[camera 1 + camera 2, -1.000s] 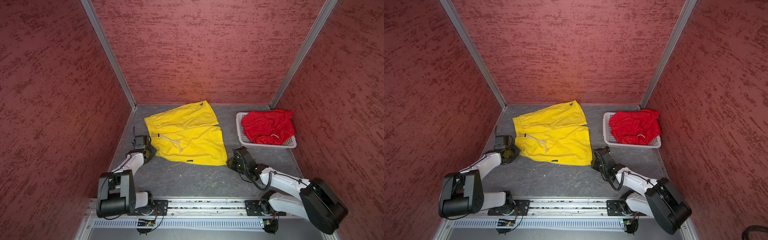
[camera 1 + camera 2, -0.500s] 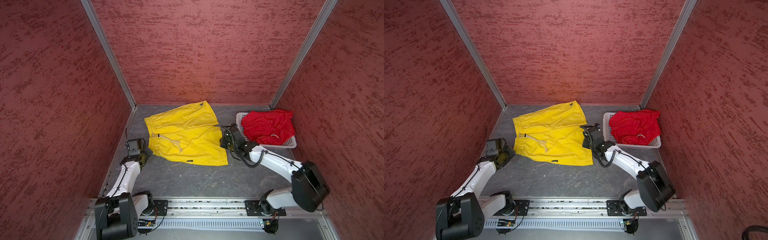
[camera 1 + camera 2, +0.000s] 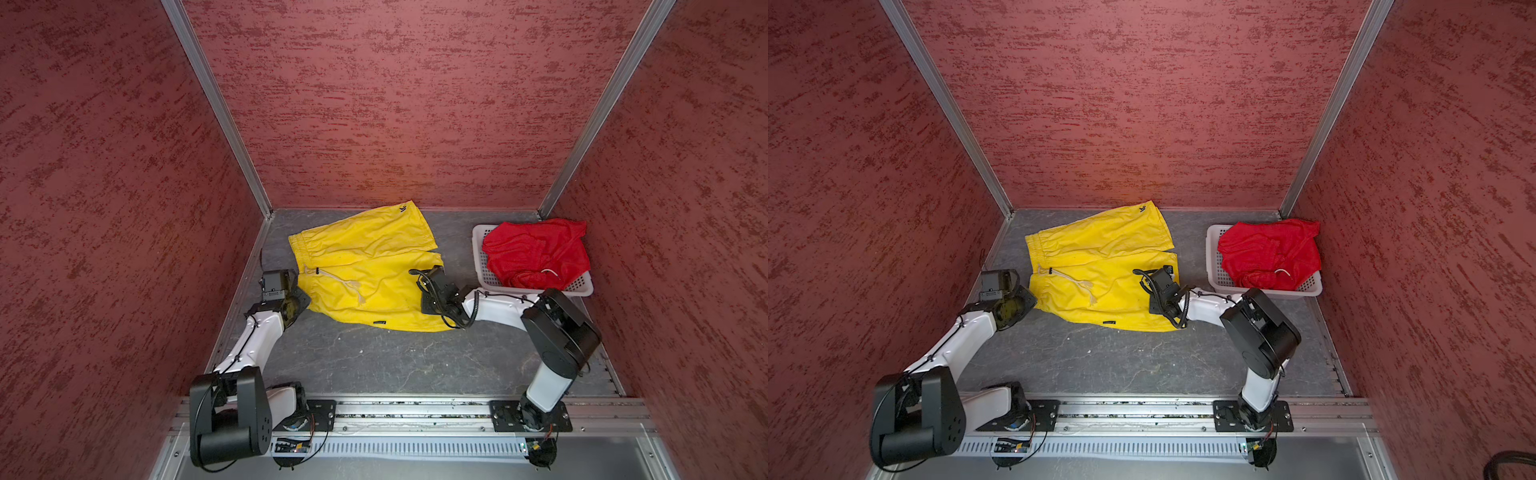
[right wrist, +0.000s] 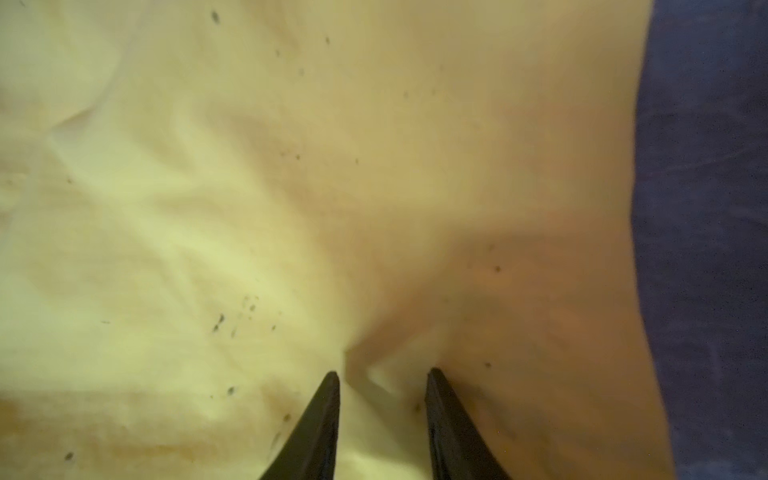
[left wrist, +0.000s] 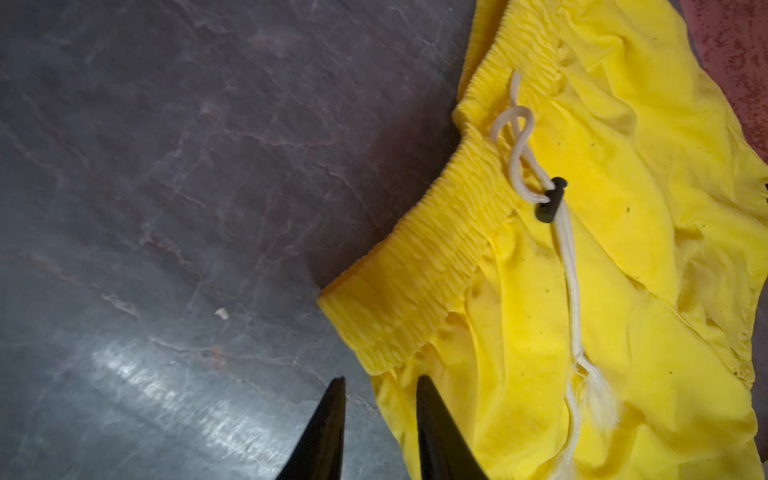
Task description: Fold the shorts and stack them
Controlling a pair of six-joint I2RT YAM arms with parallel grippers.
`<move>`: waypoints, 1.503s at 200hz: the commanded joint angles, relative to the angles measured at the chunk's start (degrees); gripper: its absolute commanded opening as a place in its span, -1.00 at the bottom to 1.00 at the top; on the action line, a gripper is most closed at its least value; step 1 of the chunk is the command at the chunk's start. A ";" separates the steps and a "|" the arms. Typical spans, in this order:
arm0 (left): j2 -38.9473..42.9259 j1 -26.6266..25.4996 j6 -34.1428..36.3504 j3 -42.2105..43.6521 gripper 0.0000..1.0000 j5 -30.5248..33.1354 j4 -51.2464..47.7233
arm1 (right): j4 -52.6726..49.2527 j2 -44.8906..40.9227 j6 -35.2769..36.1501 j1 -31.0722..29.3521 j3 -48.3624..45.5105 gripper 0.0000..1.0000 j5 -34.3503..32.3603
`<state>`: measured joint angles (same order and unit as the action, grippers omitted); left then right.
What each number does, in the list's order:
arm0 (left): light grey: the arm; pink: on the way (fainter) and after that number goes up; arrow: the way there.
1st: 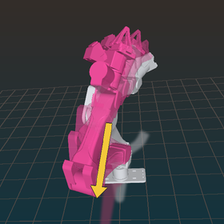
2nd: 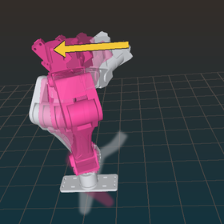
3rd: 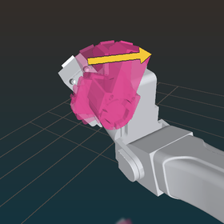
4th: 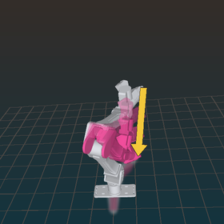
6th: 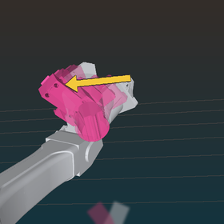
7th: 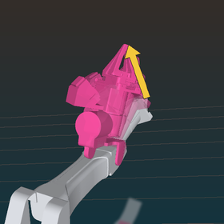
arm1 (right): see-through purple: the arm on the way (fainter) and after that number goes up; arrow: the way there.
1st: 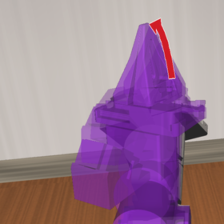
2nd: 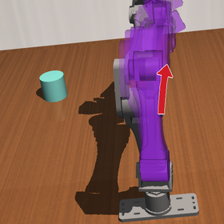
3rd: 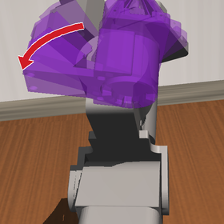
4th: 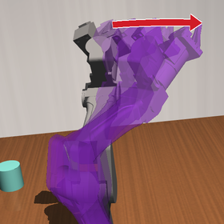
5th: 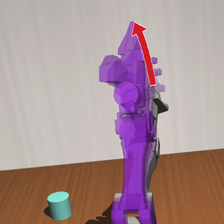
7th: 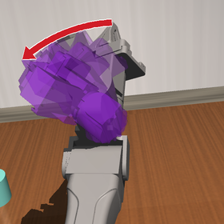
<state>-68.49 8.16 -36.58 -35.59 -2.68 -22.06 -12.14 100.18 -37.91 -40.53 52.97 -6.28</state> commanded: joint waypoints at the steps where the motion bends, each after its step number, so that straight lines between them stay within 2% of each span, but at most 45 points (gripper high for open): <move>1: -1.26 -1.67 -1.18 -3.12 -0.38 0.99 1.36 | -0.86 -1.41 -4.23 -1.80 -4.94 -0.27 -1.13; 26: -2.05 -2.45 -2.43 -6.60 -0.35 1.83 1.73 | -0.93 -5.23 -9.16 -3.79 -11.96 -0.27 -0.81; 44: -3.22 -2.44 -2.17 -9.71 -0.18 2.64 1.59 | -3.71 -8.79 -12.04 -7.45 -16.05 -0.27 -1.81; 57: -4.76 -2.13 -1.85 -12.20 -0.15 3.12 0.72 | -6.33 -10.95 -14.32 -9.80 -18.56 -0.28 -2.19; 81: -7.07 -0.83 -2.75 -14.38 -0.06 3.03 2.01 | -10.64 -16.44 -16.65 -10.44 -22.06 -0.27 -2.84; 102: -10.01 0.22 -4.31 -16.53 -0.03 2.57 4.21 | -15.13 -22.70 -12.02 -9.66 -17.46 -0.16 -6.82; 114: -12.93 0.49 -4.00 -19.16 -0.20 1.98 4.91 | -18.21 -24.04 -7.38 -7.84 -11.11 -0.08 -8.74; 128: -17.02 0.47 -2.94 -23.24 -0.22 1.72 4.90 | -21.05 -23.03 -1.49 -5.17 -1.95 -0.03 -9.27; 139: -20.71 0.71 -2.12 -26.85 -0.22 0.61 4.67 | -21.95 -20.90 3.04 -2.57 4.78 0.03 -8.61; 155: -26.43 1.31 -1.00 -31.26 -0.06 -2.20 4.64 | -21.62 -16.41 8.43 2.42 13.88 0.09 -5.34; 178: -34.13 1.94 -0.43 -36.31 -0.06 -5.88 5.02 | -21.34 -6.83 13.70 9.99 25.25 0.10 0.12; 195: -38.77 2.31 -0.34 -38.10 -0.15 -7.56 6.35 | -20.88 1.04 15.47 15.40 32.80 0.09 3.79; 219: -42.79 2.72 -0.25 -39.11 -0.16 -9.04 8.60 | -19.48 11.41 14.89 22.18 42.18 0.02 12.07; 267: -46.96 3.61 -0.30 -40.02 -0.13 -10.43 12.85 | -19.85 30.75 15.72 27.07 63.49 -0.04 19.10; 300: -47.75 4.12 -1.37 -40.15 0.12 -11.28 15.52 | -23.00 45.50 14.77 28.30 83.08 -0.03 20.94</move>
<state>-115.09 11.64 -37.76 -74.48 -12.62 -10.59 -32.84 139.22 -23.33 -12.51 125.14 10.63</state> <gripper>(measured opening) 0.521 0.478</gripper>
